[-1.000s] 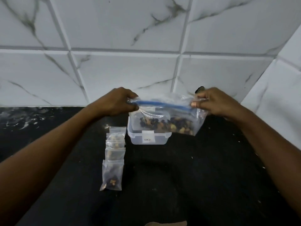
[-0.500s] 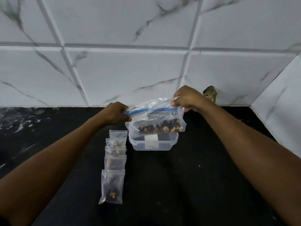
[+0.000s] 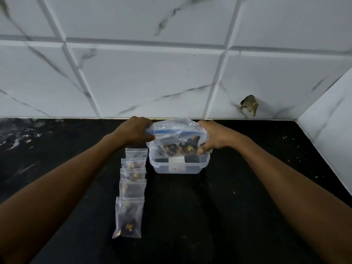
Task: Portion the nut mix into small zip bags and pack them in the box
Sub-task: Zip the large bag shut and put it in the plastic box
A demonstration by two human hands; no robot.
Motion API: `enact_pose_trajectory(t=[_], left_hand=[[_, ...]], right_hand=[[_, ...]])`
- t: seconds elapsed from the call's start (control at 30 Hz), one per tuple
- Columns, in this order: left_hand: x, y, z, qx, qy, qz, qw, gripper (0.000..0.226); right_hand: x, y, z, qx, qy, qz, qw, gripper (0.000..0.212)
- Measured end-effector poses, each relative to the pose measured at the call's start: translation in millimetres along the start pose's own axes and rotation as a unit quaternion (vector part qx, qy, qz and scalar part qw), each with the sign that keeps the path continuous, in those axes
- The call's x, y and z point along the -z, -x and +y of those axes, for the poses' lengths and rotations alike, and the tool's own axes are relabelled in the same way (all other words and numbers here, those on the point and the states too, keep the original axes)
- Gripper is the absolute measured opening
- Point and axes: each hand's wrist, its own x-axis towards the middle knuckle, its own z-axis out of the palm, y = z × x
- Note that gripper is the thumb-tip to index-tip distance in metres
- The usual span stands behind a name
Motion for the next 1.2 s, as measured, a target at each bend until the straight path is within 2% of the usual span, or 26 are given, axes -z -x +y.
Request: enact_pose_trajectory(t=[0.17,0.3,0.37,0.43,0.5,0.57,0.67,0.77,0.83,0.97,1.03,1.07,1.13,1.2], left_hand=[[0,-1,2,-0.007,-0.019,0.002,1.000,0.025],[-1,-2,0,-0.025,-0.037,-0.005,0.999,0.025],[-2,-1,2,-0.037,-0.041,-0.005,0.998,0.028],[-1,-1,4,-0.047,-0.055,-0.010,0.997,0.033],[1,-3,5,-0.052,-0.075,-0.014,0.996,0.034],[2,-6,4,-0.052,-0.083,-0.022,0.995,0.038],[6,-10,4,-0.052,-0.022,-0.060,0.997,0.053],[13,-11,1,-0.052,0.052,-0.088,0.993,0.065],[16,-13,-3,-0.051,0.069,-0.080,0.993,0.064],[14,-15,-10,-0.070,0.034,-0.020,0.997,0.058],[10,-16,-10,-0.087,-0.020,0.015,0.996,0.051],[7,-16,-9,-0.096,-0.043,0.022,0.994,0.048],[0,-17,-8,-0.106,-0.073,0.006,0.992,0.040],[-3,-17,-4,-0.094,-0.073,-0.029,0.992,0.041]], right_hand=[[-21,1,5,0.019,0.106,0.114,0.988,0.074],[-48,-2,5,0.015,0.297,0.191,0.936,0.073],[-55,-5,4,0.007,0.314,0.200,0.928,0.075],[-49,-8,3,-0.003,0.235,0.165,0.958,0.072],[-32,-12,1,-0.021,0.088,0.084,0.992,0.063],[-15,-14,3,-0.025,-0.009,0.039,0.999,0.045],[-6,-14,9,-0.030,-0.082,0.124,0.988,0.020],[-15,-17,14,0.002,-0.092,0.217,0.972,0.016],[-25,-19,18,0.033,-0.110,0.250,0.961,0.015],[-40,-23,29,0.058,-0.049,0.309,0.948,0.024],[-43,-25,29,0.037,-0.045,0.287,0.956,0.026],[-43,-26,29,0.017,-0.050,0.247,0.968,0.023],[-43,-29,30,-0.025,-0.053,0.158,0.986,0.021],[-41,-29,31,-0.048,-0.067,0.114,0.990,0.024]])
